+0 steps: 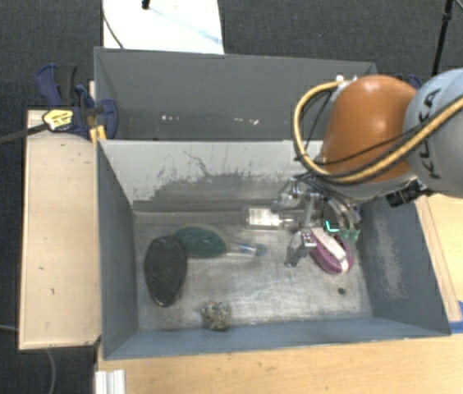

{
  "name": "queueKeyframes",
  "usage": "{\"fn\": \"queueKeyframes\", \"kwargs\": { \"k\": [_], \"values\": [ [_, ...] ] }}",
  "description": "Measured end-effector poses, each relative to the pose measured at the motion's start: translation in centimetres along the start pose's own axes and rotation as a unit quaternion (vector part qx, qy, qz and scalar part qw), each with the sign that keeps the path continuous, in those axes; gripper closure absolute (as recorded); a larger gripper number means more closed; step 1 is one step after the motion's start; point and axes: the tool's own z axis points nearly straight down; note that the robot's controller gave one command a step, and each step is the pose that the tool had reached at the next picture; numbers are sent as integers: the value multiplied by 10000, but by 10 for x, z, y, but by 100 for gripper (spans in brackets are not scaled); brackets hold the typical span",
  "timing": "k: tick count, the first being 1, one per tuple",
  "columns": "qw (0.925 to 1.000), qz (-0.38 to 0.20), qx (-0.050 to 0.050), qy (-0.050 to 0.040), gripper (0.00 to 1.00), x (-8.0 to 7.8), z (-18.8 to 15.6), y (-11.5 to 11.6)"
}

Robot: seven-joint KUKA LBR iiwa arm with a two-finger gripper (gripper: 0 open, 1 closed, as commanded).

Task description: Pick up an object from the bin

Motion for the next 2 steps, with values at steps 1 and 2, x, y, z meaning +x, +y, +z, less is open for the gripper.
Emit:
{"fn": "queueKeyframes", "kwargs": {
  "k": [1, 2],
  "values": [
    [9996, 287, 8, -66, 0, -30, 103, -68],
    [9974, 711, -8, -83, 0, -30, 101, -96]
  ]
}}
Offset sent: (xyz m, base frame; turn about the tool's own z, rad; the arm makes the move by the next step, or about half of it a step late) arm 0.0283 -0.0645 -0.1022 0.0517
